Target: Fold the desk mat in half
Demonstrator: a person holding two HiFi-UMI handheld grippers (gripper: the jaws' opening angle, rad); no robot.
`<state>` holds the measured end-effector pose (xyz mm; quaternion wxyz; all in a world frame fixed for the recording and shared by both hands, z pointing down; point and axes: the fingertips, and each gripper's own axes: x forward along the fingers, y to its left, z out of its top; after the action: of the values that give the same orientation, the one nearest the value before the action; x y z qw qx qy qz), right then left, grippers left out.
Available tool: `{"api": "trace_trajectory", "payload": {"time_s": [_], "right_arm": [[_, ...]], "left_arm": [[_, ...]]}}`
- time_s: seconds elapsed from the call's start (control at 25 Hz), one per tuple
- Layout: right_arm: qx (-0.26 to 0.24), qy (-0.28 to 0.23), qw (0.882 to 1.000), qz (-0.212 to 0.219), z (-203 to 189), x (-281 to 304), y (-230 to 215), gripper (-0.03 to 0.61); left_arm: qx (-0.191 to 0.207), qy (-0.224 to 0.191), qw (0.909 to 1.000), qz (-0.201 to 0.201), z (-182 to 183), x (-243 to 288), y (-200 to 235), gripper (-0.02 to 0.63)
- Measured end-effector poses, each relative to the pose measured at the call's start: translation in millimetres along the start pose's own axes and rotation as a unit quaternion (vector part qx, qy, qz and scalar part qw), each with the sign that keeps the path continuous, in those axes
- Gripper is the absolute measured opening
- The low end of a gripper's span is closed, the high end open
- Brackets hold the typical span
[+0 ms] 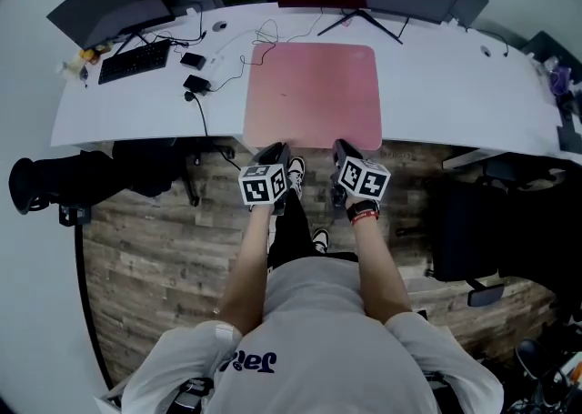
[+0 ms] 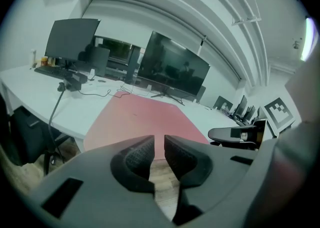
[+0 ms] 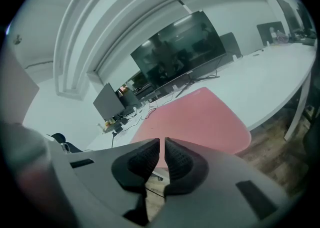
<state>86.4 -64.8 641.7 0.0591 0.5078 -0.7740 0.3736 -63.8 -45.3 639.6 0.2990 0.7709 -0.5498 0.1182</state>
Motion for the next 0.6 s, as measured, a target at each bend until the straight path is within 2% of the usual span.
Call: {"api": "trace_trajectory", "payload": {"time_s": [0.16, 0.44, 0.6], "right_arm": [[0.034, 0.006, 0.999, 0.004, -12.3, 16.7, -9.6, 0.057], [0.066, 0.029, 0.997, -0.016, -31.4, 33.6, -25.6, 0.086], [0.095, 0.045, 0.994, -0.018, -47.0, 43.0, -32.6, 0.126]], "left_arm": [[-0.024, 0.024, 0.9994, -0.004, -18.7, 18.9, 11.6, 0.088], [-0.068, 0.051, 0.9964, -0.008, -37.7, 38.9, 27.8, 0.11], [-0.086, 0.07, 0.9938, -0.003, -49.1, 45.0, 35.0, 0.133]]}}
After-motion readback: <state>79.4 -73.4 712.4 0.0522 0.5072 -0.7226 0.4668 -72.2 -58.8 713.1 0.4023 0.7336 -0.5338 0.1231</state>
